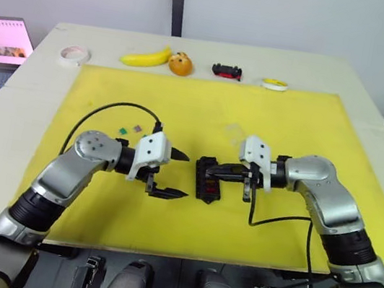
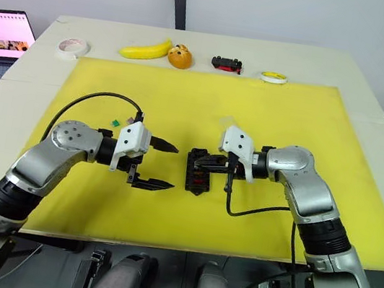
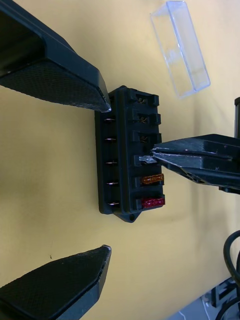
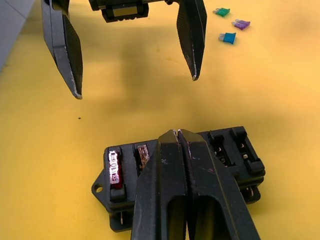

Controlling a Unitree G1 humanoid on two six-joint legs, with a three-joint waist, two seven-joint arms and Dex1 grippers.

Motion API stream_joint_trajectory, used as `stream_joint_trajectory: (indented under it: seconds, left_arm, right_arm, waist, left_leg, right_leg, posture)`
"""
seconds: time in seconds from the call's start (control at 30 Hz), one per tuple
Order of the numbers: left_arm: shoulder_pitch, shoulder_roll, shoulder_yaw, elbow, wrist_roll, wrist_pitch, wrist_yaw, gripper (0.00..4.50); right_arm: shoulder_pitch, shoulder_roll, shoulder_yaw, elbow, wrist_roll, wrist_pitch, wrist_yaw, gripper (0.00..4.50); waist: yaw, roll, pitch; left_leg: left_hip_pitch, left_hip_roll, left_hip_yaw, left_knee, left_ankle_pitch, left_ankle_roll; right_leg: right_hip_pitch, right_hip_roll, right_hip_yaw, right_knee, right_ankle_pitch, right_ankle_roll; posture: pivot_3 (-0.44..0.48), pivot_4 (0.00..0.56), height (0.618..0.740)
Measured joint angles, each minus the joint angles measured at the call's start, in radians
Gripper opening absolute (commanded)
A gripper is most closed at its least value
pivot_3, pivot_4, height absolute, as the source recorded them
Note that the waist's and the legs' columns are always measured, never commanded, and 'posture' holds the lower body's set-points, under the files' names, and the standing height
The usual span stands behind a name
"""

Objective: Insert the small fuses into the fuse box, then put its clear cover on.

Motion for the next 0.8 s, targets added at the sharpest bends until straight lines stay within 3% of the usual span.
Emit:
stream_joint_trajectory:
  seconds: [0.8]
  left_arm:
    - [-0.020, 0.000, 0.000, 0.004, 0.001, 0.000, -0.005, 4.50]
  right_arm:
    - [0.016, -0.027, 0.006, -0.017, -0.018, -0.035, -0.003, 0.03]
  waist:
    - [0.002, 0.000, -0.001]
  left_leg:
    - [0.000, 0.000, 0.000, 0.001, 0.000, 0.000]
  right_leg:
    - [0.001, 0.000, 0.000, 0.000, 0.000, 0.000]
  posture:
    - [0.000, 0.150, 0.740]
